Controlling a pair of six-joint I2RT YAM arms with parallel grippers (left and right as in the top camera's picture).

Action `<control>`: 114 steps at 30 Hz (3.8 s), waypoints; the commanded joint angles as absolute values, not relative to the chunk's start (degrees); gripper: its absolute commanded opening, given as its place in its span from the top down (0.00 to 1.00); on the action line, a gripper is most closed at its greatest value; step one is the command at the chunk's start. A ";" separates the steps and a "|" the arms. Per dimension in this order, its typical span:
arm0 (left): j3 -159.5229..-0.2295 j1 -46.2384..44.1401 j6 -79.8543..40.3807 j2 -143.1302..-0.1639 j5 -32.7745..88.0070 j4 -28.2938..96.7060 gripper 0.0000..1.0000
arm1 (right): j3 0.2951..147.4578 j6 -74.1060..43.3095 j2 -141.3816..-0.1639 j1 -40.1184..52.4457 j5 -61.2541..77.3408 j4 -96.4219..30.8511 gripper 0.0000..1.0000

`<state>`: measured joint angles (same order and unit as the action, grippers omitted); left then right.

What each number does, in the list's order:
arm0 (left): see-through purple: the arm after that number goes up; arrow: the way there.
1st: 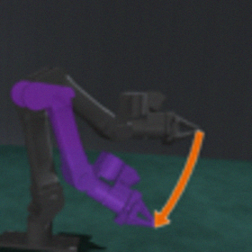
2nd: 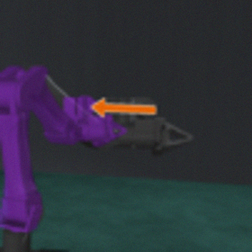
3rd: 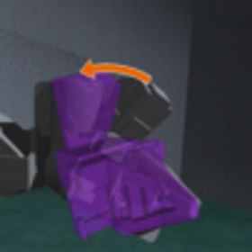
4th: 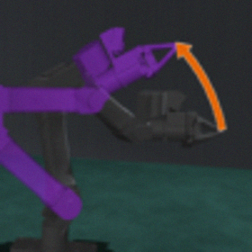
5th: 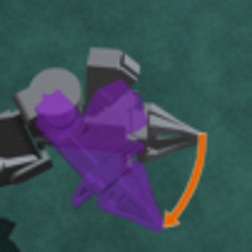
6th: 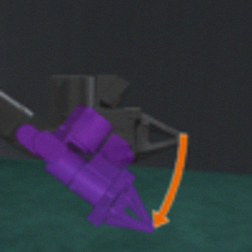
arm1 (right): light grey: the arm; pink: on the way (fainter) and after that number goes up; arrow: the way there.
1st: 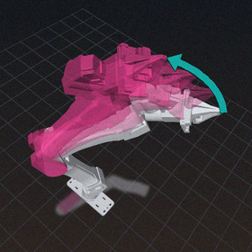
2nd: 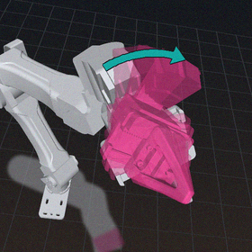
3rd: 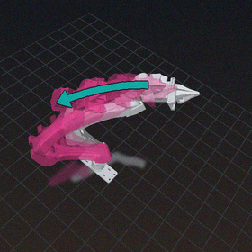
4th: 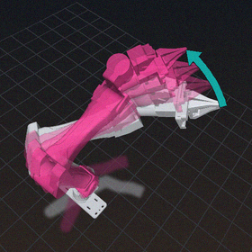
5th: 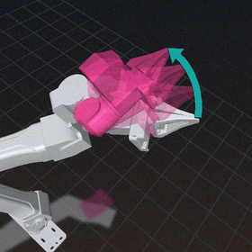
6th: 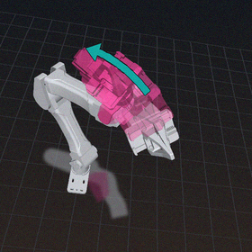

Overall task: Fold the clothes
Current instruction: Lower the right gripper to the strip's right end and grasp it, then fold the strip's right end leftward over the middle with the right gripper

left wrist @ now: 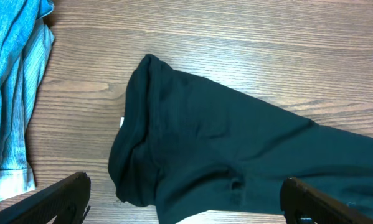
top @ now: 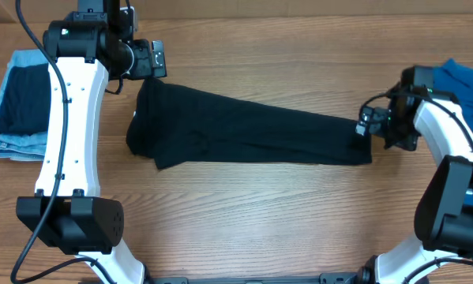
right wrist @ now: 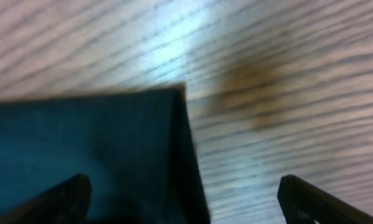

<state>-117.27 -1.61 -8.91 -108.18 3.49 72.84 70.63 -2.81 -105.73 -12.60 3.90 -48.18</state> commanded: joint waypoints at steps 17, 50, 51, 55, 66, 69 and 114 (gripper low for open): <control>-118.32 -1.52 -9.67 -108.01 4.08 72.82 0.00 | 59.09 3.22 -106.50 -8.16 10.39 -33.89 0.05; -118.32 -1.52 -9.67 -108.01 4.08 72.82 0.00 | 69.67 3.29 -106.48 -6.46 1.37 -38.11 0.96; -118.32 -1.52 -9.65 -108.01 4.08 72.82 0.00 | 71.40 3.31 -106.48 -6.48 -0.12 -39.42 0.96; -118.32 -1.52 -9.65 -108.01 4.08 72.82 0.00 | 76.62 6.11 -106.48 -6.50 -4.32 -41.58 0.96; -118.32 -1.52 -9.67 -108.01 4.08 72.82 0.00 | 89.01 6.92 -106.48 -4.43 -2.28 -52.05 0.96; -118.32 -1.52 -9.67 -108.01 4.08 72.82 0.00 | 89.38 6.90 -106.48 -0.27 -0.34 -53.39 0.96; -118.32 -1.52 -9.67 -108.01 4.08 72.82 0.00 | 91.53 -3.03 -117.10 34.09 6.17 -37.93 0.10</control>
<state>-117.27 -1.61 -8.91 -108.18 3.49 72.84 87.96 -2.85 -117.82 34.70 5.80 -37.74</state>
